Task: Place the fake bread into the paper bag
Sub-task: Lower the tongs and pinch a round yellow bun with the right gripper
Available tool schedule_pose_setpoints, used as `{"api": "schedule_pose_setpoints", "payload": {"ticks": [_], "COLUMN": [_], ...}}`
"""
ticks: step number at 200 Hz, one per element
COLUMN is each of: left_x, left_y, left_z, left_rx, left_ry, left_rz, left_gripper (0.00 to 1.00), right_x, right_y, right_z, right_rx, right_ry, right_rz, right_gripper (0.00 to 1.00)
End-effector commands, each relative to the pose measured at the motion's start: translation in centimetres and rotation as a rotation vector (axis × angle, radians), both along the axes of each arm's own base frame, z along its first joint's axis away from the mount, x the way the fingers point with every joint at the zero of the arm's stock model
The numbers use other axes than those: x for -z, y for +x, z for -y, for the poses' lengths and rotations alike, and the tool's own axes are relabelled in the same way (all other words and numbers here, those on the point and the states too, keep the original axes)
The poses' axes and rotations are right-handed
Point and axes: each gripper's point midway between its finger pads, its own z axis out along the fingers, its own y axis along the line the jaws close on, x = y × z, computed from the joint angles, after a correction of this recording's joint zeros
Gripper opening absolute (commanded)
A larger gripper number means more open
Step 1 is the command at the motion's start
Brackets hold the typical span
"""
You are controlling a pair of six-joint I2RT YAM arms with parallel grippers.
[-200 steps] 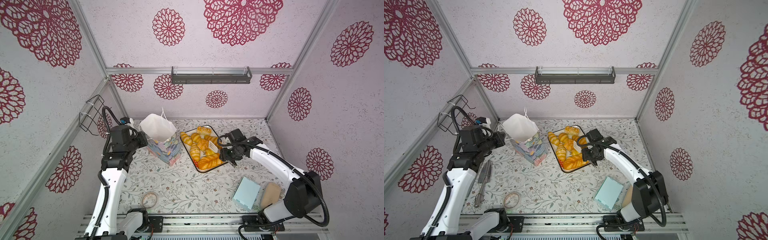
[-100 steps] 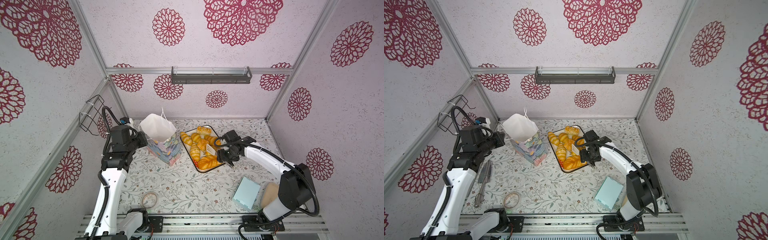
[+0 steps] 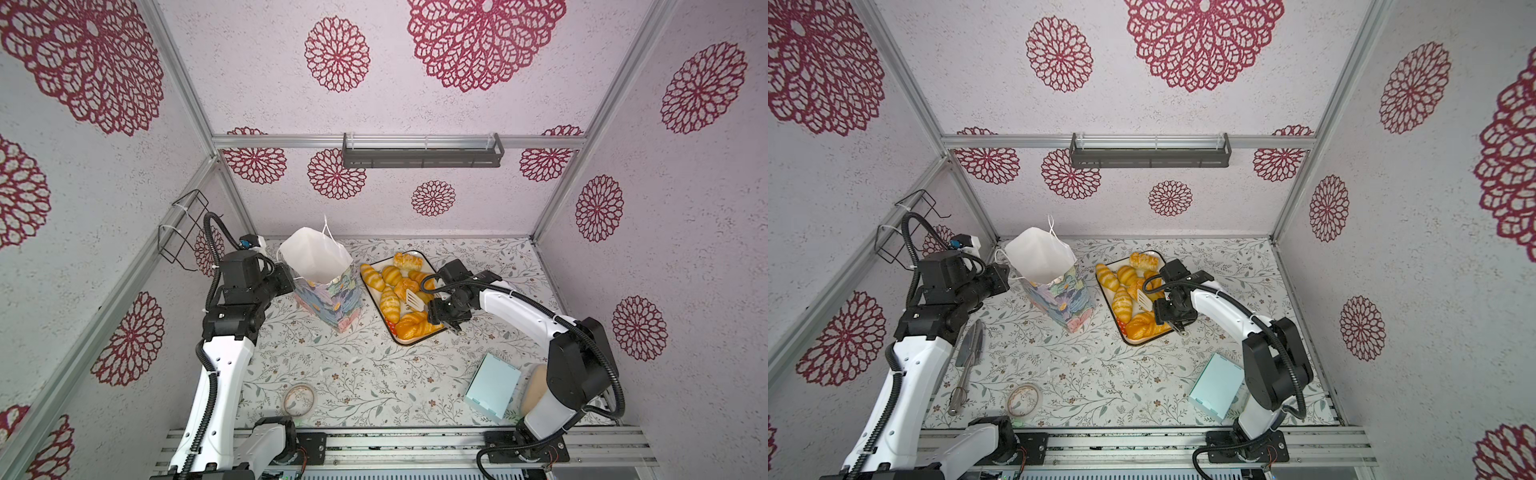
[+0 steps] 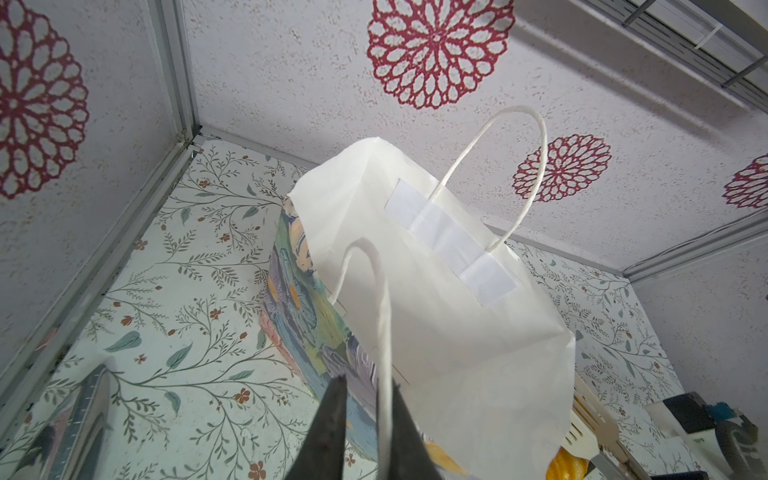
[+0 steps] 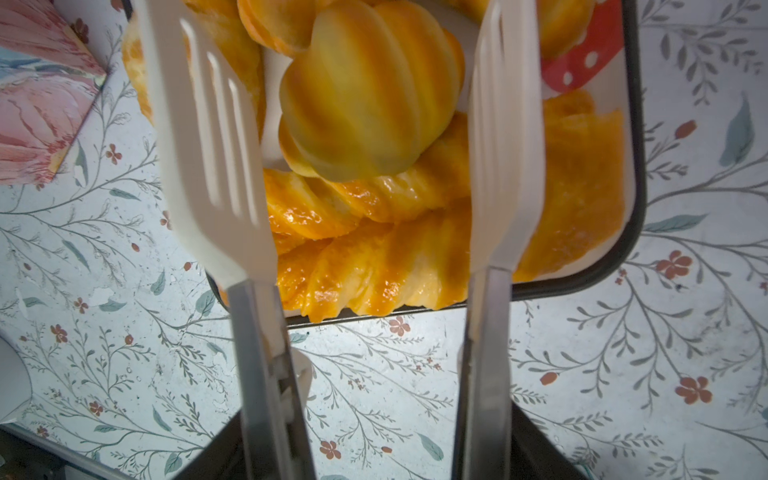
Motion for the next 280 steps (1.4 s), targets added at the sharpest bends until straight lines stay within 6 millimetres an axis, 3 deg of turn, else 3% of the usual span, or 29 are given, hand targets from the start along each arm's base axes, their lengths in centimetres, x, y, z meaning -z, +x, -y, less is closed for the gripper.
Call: {"api": "schedule_pose_setpoints", "payload": {"ticks": [1,50,103,199,280], "left_x": [0.1,0.2,0.3,0.5,0.4], "left_y": [-0.1,0.1,0.3,0.3,0.3], "left_z": [-0.3,-0.3,-0.2,-0.1,-0.1], "left_rx": [-0.011,-0.008,-0.005,-0.002,-0.001], "left_ry": [0.008,0.003,-0.005,-0.008,-0.009], "left_rz": [0.007,0.003,0.0,-0.005,-0.004], "left_gripper": [0.18,0.18,0.18,0.18,0.18], "right_x": [-1.5,-1.6,-3.1,-7.9,-14.2], "right_y": [0.9,1.0,1.2,1.4,3.0], "right_z": [-0.8,-0.3,0.6,1.0,-1.1], "right_rx": [-0.021,-0.02,0.0,0.031,0.028], "right_ry": [0.014,-0.016,-0.035,0.009,0.17], "right_rz": [0.049,0.063,0.117,0.225,0.381], "right_gripper": [0.67,0.54,0.49,0.49,0.49]}}
